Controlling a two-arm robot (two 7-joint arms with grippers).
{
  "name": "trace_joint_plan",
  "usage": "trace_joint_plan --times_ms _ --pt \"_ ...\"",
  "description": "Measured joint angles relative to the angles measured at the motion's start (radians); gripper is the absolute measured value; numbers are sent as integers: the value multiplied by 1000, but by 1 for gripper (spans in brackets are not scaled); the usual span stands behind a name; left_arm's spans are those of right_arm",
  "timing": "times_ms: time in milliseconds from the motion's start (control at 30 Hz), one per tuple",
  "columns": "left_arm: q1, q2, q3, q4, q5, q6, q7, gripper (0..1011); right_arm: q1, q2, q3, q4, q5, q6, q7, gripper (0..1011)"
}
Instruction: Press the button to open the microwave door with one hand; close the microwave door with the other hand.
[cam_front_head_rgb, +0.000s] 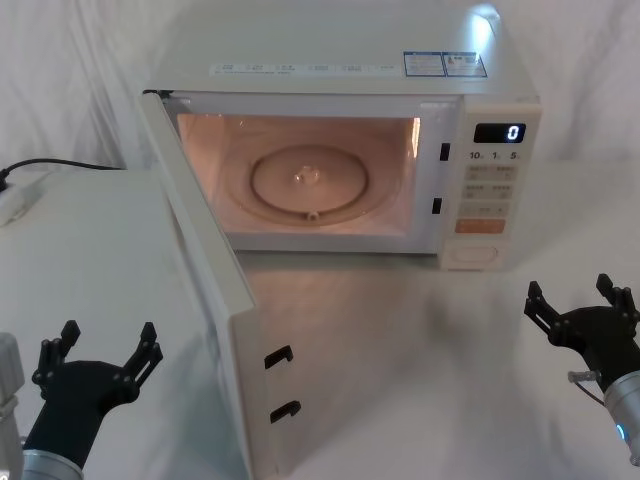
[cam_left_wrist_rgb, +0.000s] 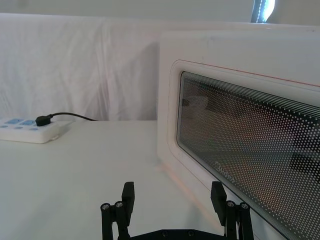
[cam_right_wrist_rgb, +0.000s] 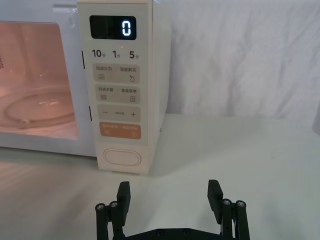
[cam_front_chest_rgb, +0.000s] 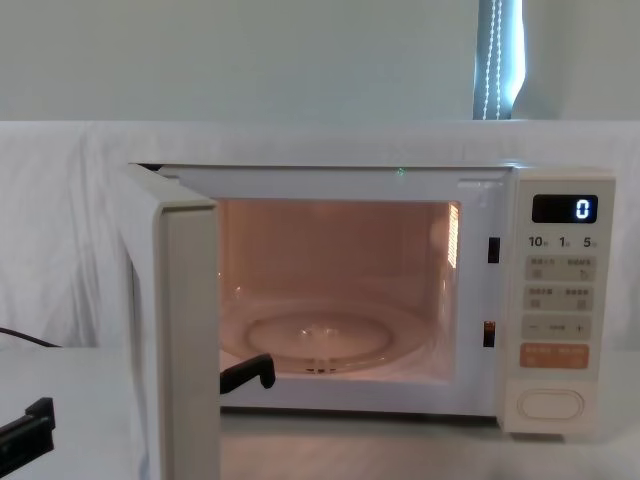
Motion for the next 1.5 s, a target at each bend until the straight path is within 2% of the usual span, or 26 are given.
trace_joint_plan --times_ms 567,667,800,833,867,967,1133,1167,1300,1333,1500 --pt "0 0 0 0 0 0 0 1000 0 0 0 0 0 0 0 1002" --pt "0 0 0 0 0 0 0 953 0 0 0 0 0 0 0 1002" --pt "0 0 0 0 0 0 0 871 0 0 0 0 0 0 0 1002" --pt "0 0 0 0 0 0 0 819 0 0 0 0 0 0 0 1002" --pt "0 0 0 0 0 0 0 819 0 0 0 0 0 0 0 1002" --pt "0 0 0 0 0 0 0 690 0 0 0 0 0 0 0 1002" --pt "0 0 0 0 0 0 0 589 0 0 0 0 0 0 0 1002" --pt "0 0 0 0 0 0 0 503 0 0 0 0 0 0 0 1002" --pt "0 0 0 0 0 0 0 401 0 0 0 0 0 0 0 1002" --pt "0 0 0 0 0 0 0 337 0 0 0 0 0 0 0 1002" --pt "0 0 0 0 0 0 0 194 0 0 0 0 0 0 0 1002"
